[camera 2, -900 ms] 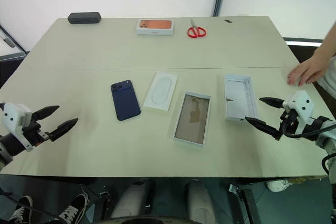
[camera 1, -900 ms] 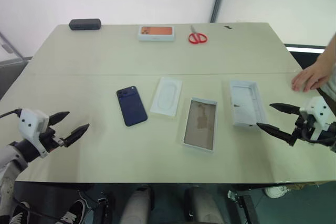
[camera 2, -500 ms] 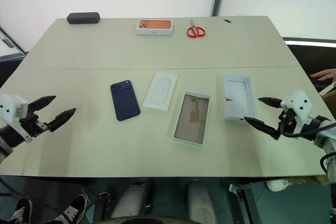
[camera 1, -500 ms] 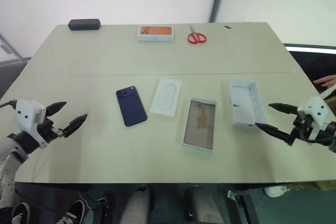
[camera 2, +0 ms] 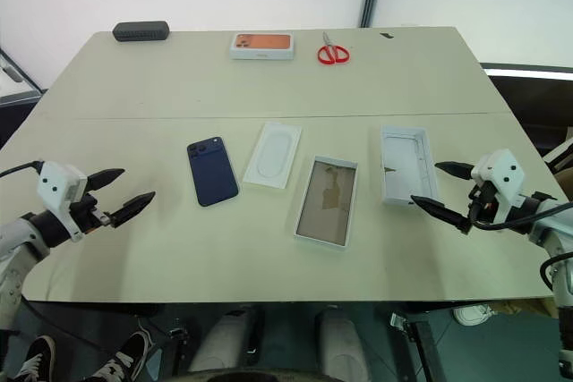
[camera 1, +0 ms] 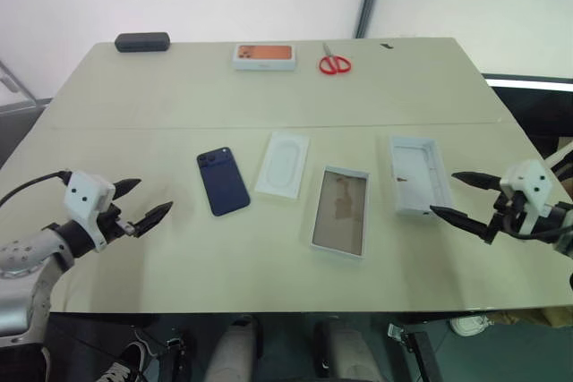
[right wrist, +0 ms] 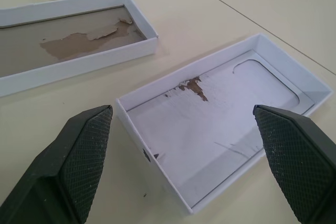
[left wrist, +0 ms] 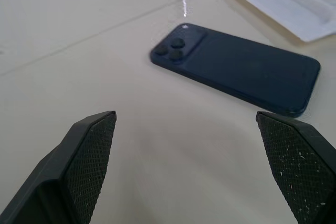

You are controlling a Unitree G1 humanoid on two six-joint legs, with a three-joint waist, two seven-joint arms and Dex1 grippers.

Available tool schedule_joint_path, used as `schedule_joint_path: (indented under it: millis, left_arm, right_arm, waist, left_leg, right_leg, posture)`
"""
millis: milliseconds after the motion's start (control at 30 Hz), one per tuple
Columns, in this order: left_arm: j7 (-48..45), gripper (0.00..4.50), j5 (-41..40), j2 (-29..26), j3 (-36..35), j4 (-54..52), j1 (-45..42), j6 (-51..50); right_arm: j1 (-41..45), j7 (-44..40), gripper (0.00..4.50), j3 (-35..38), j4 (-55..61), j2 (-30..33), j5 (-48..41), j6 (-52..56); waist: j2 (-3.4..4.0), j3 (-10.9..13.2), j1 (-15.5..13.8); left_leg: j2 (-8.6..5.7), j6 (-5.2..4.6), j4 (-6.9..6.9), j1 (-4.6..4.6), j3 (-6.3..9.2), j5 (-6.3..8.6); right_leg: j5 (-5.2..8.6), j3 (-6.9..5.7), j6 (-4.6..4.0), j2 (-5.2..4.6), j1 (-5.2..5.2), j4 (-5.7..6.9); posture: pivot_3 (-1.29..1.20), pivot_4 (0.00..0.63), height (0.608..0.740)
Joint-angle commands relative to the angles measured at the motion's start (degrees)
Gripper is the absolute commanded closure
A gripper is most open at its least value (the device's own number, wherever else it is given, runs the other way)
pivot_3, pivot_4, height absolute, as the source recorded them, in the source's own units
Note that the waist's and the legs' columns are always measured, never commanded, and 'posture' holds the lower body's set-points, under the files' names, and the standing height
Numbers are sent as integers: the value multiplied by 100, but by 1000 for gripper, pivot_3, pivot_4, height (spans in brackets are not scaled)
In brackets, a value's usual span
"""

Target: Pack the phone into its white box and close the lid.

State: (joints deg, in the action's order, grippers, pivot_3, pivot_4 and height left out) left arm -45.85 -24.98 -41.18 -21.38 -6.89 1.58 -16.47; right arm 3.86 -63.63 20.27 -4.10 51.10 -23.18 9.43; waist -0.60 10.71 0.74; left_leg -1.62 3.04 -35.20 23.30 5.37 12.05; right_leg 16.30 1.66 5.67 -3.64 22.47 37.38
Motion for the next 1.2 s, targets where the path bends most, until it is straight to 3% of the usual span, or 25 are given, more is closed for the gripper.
schedule_joint_path:
  millis: [33, 300, 433, 600, 833, 1000, 1200]
  left_arm:
    - [334, 0, -26, 84, 194, -150, -495, -333]
    - [681, 0, 354, 703, 1544, 442, -2014, -1209]
    - [984, 0, 263, 1228, 1676, 860, -2747, -1592]
    - [1056, 0, 397, 1618, 2049, 1433, -3355, -2035]
    - [1608, 0, -129, 2430, 1557, 2125, -4125, -3092]
    - [1446, 0, -279, 2401, 1656, 2341, -4352, -3865]
    - [1646, 0, -660, 2733, 1148, 2919, -4792, -4634]
  right_arm:
    - [311, 83, 22, -119, 313, 24, -3, -19]
    - [1482, 288, 22, -1065, 398, -372, 192, 138]
    - [2166, 517, 22, -1473, 382, -692, 350, 285]
    - [2340, 523, 22, -1804, 578, -934, 380, 394]
    - [2196, 622, 22, -1832, 618, -1092, 421, 279]
    - [2216, 668, 22, -1861, 607, -1100, 489, 206]
    - [2368, 781, 22, -1875, 664, -1240, 459, 209]
  waist:
    - [0, 0, 0]
    - [-3, 0, 19]
    - [-4, 2, 25]
    - [-6, 1, 10]
    - [-13, 5, 0]
    - [-11, 5, 51]
    - [-12, 5, 10]
  left_leg:
    - [0, 0, -1, 0, 0, 0]
    - [-3, 0, -6, 0, -3, 0]
    - [-3, 0, -6, 6, -4, 0]
    - [-11, 0, -8, 6, 0, 0]
    - [-42, 0, -21, 14, 17, 0]
    - [-41, 0, -18, 10, 18, -1]
    - [-44, 2, -25, 10, 21, -1]
  right_leg:
    - [-1, 0, 1, 0, -2, 0]
    - [-5, -1, 8, 6, -2, 3]
    - [-5, 1, 9, 6, 14, 18]
    - [-5, -2, 9, 7, 13, 23]
    - [-9, -4, 18, -4, 12, 24]
    - [-9, -6, 18, -1, 13, 28]
    - [-9, -7, 20, -3, 8, 30]
  posture:
    - [0, 150, 740]
    - [0, 150, 740]
    - [0, 150, 740]
    - [0, 150, 740]
    - [0, 150, 740]
    - [0, 150, 740]
    - [0, 150, 740]
